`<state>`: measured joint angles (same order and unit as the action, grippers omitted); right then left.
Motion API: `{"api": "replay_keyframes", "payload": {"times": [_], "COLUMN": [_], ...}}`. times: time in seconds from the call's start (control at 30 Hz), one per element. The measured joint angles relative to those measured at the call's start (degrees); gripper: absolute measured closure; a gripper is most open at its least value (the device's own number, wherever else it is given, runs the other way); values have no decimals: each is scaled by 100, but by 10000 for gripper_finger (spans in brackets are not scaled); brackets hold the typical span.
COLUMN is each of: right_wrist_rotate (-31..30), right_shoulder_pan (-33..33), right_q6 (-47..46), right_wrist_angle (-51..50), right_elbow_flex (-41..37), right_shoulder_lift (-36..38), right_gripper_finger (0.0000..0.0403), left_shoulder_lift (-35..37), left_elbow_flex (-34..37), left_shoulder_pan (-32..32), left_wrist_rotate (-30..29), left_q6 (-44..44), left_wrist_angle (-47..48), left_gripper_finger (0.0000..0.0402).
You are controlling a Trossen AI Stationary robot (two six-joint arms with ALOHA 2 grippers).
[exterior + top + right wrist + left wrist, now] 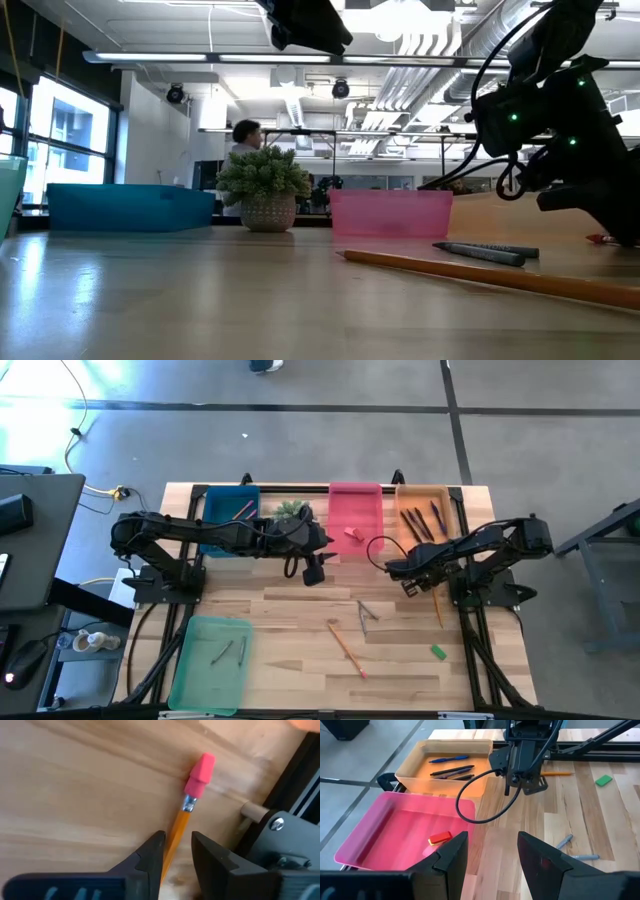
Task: Sort crayons/erasers/pens/pencils in bins
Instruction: Put the orange pencil into the blue bin
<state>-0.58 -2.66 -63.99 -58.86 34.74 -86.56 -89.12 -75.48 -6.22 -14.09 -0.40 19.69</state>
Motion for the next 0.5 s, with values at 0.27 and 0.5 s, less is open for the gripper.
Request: {"api": "replay_keyframes", "payload": {"times": [0.27, 0.5], "right_wrist_rotate": [304, 401], "right_shoulder_pan": [4, 4], "right_q6": [150, 464], "right_wrist_angle": [68, 78], "right_elbow_flex": [-9, 41], "right_shoulder_lift": [-3, -1], "right_gripper_finger": [349, 366], "left_shoulder_lift": [0, 0], "left_elbow_flex": [0, 0], "left_shoulder_pan": [0, 0], "left_wrist_rotate": [0, 0], "left_q6": [12, 15], "left_wrist_angle": [6, 6], "left_gripper_finger": [243, 243]}}
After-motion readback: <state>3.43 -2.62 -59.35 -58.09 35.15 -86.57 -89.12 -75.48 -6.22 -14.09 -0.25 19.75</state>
